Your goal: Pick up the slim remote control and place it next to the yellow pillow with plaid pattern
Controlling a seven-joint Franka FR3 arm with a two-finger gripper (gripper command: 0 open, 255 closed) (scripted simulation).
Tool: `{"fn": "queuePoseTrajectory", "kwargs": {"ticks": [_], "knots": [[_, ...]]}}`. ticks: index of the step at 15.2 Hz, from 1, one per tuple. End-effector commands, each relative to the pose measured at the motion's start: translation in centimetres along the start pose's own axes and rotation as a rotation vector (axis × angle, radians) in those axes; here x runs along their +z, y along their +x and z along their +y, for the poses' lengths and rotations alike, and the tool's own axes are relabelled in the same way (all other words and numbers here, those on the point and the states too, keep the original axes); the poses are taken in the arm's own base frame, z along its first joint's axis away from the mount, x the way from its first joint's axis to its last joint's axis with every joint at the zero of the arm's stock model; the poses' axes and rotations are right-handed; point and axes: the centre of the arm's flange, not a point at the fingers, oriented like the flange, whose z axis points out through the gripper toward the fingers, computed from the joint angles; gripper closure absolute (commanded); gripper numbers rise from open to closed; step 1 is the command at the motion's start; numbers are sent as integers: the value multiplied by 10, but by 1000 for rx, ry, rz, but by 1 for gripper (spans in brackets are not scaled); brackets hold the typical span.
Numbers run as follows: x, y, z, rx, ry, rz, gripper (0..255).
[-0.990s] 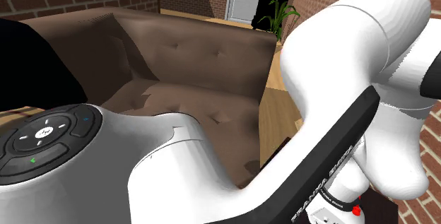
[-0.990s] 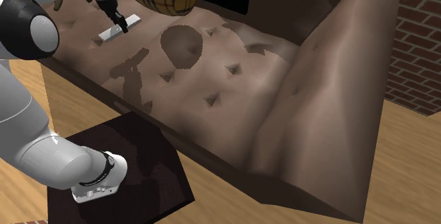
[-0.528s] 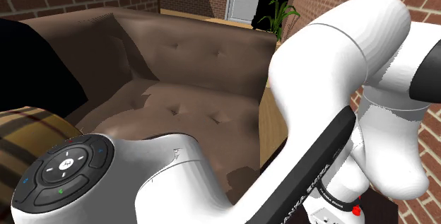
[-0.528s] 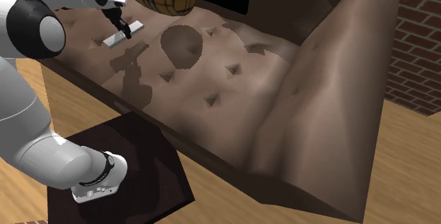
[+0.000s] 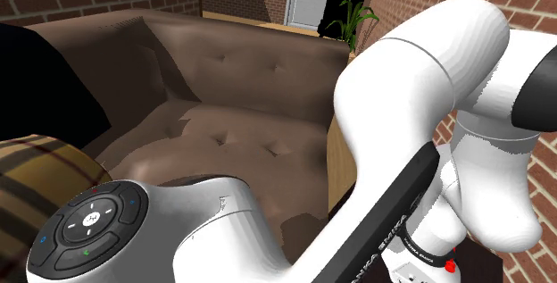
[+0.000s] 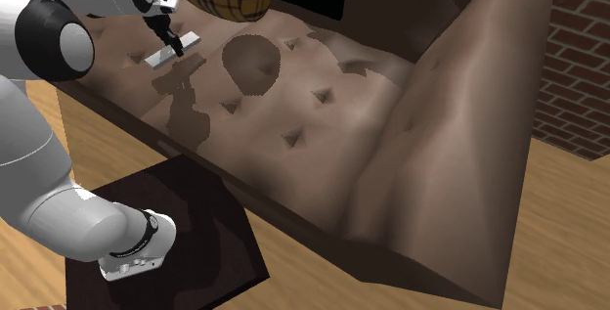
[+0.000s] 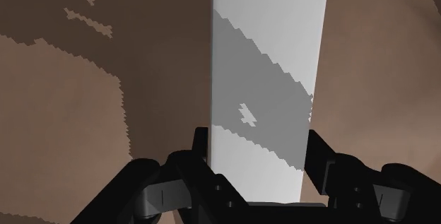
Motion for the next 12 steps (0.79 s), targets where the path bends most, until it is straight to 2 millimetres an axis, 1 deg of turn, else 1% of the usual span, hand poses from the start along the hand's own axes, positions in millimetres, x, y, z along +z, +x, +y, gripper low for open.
{"fn": "queuePoseTrajectory", "kwargs": {"ticks": [1,2,7,10,11,12], "knots": [[0,0,0,0,0,0,255],[0,0,0,0,0,0,0],[0,0,0,0,0,0,0],[-40,0,0,0,0,0,0],[-50,0,0,0,0,0,0],[-50,0,0,0,0,0,0]]}}
